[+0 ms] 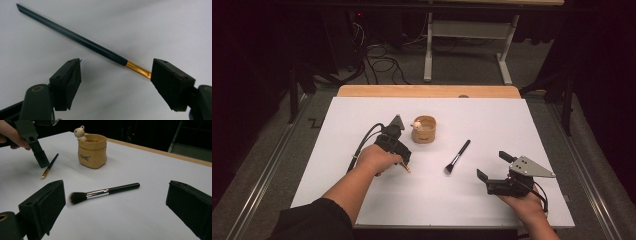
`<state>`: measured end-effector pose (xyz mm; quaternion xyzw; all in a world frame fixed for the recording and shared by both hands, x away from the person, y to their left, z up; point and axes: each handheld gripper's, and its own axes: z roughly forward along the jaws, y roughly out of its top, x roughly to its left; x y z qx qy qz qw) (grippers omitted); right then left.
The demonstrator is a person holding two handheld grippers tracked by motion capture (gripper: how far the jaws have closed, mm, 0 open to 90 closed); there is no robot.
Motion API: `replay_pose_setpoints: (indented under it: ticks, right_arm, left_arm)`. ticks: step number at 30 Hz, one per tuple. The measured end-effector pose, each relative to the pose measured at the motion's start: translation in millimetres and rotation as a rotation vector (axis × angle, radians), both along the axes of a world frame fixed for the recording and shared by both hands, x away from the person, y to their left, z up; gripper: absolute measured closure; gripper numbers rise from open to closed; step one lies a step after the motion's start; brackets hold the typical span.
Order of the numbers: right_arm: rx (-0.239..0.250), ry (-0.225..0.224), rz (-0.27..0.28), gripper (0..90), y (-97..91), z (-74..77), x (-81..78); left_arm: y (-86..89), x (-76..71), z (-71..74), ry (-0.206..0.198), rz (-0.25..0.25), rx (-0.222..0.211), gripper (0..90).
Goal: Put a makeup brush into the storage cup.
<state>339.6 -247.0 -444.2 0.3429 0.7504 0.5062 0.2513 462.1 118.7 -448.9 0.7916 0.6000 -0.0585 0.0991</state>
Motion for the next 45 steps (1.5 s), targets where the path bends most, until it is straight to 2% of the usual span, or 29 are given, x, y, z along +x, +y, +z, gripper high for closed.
replay_pose_setpoints:
  ticks: [6, 11, 22, 45]
  right_arm:
    - [-0.003, -0.002, 0.003, 3.0, 0.2, -0.3, 0.3]
    - [-0.003, -0.002, 0.003, 3.0, 0.2, -0.3, 0.2]
    - [-0.001, 0.001, 0.001, 3.1, 0.4, -0.3, -0.2]
    - [-0.005, -0.001, 0.000, 3.5, 0.6, -0.7, 0.1]
  left_arm:
    - [-2.0, 2.4, -3.9, 0.006, 0.011, 0.018, 24.7]
    - [-4.4, 3.1, -3.4, 0.005, 0.017, 0.009, 30.3]
    - [-9.2, 1.6, -5.9, 0.027, 0.014, 0.004, 33.0]
    - [-8.8, 2.3, -6.2, 0.019, 0.008, 0.016, 39.9]
